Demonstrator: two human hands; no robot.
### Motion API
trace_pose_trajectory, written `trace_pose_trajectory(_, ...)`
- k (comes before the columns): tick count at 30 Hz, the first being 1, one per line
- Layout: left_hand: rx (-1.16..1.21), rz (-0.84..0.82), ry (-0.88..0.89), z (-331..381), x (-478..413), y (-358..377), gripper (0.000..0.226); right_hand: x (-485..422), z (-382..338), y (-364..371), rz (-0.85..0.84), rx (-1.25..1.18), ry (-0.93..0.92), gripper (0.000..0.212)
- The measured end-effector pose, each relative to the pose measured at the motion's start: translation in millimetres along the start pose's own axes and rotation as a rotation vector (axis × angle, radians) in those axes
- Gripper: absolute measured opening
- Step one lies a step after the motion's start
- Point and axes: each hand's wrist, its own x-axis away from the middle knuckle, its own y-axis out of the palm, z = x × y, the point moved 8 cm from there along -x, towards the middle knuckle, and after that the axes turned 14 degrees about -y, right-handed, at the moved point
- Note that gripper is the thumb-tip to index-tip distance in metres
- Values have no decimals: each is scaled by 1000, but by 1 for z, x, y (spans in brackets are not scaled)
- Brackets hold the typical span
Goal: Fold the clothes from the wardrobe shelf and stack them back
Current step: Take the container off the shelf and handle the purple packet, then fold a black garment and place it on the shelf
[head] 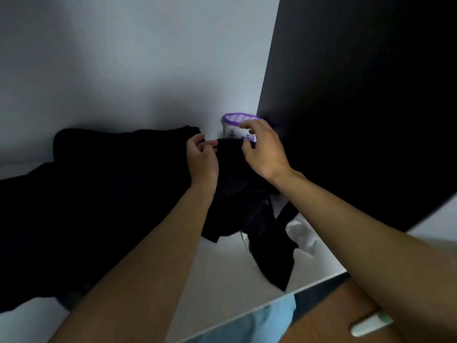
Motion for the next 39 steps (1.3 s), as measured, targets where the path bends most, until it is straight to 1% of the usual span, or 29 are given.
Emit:
trace_pose_trajectory(3,40,-5,15,-1,26,-14,35,30,-9,3,-48,-19,20,37)
trace_pose_trajectory(7,10,-22,95,21,67,-34,35,54,-21,-3,-37,-97,63,36)
trace_pose_trajectory(12,-117,22,250,59,127,-75,30,80,-58,-8,34,-340,68,34)
trace_pose_trajectory(14,-222,53,323,69,157,-93,29,97,-74,-9,18,-404,51,35)
trace_pose_trajectory(15,-326,68,355,72,173,-101,28,107,-82,-6,-17,-427,38,36)
trace_pose_trajectory(16,-490,79,391,75,188,-106,26,119,-89,-2,-65,-453,29,36)
trace_pose_trajectory(17,-735,82,425,74,203,-109,23,131,-94,4,-120,-481,27,37)
trace_pose_trajectory(18,-1034,82,446,68,217,-110,20,144,-100,11,-180,-508,27,37)
trace_pose_trajectory(19,-1327,90,456,57,230,-114,18,157,-105,20,-243,-524,29,37)
trace_pose_trajectory(20,-1571,115,466,47,242,-119,19,169,-110,29,-305,-511,26,38)
trace_pose_trajectory(22,-1903,179,481,30,262,-134,22,190,-118,46,-425,-406,-10,41)
trace_pose_trajectory(24,-2120,222,414,19,271,-154,24,210,-125,60,-533,-334,-22,45)
trace_pose_trajectory(25,-2211,238,385,15,272,-164,23,219,-128,65,-580,-311,-33,47)
trace_pose_trajectory(27,-2380,243,402,10,274,-178,20,230,-134,72,-646,-249,-95,49)
trace_pose_trajectory(29,-2520,217,446,1,275,-185,18,237,-138,74,-659,-183,-155,49)
trace_pose_trajectory(31,-2618,167,493,-8,273,-191,16,241,-137,75,-636,-124,-185,48)
trace_pose_trajectory(34,-2591,183,581,-7,270,-198,18,244,-137,79,-589,-47,-187,47)
trace_pose_trajectory(37,-2547,239,620,-3,266,-210,17,243,-144,83,-555,65,-244,45)
trace_pose_trajectory(39,-2539,259,646,2,265,-219,21,243,-148,84,-547,119,-265,42)
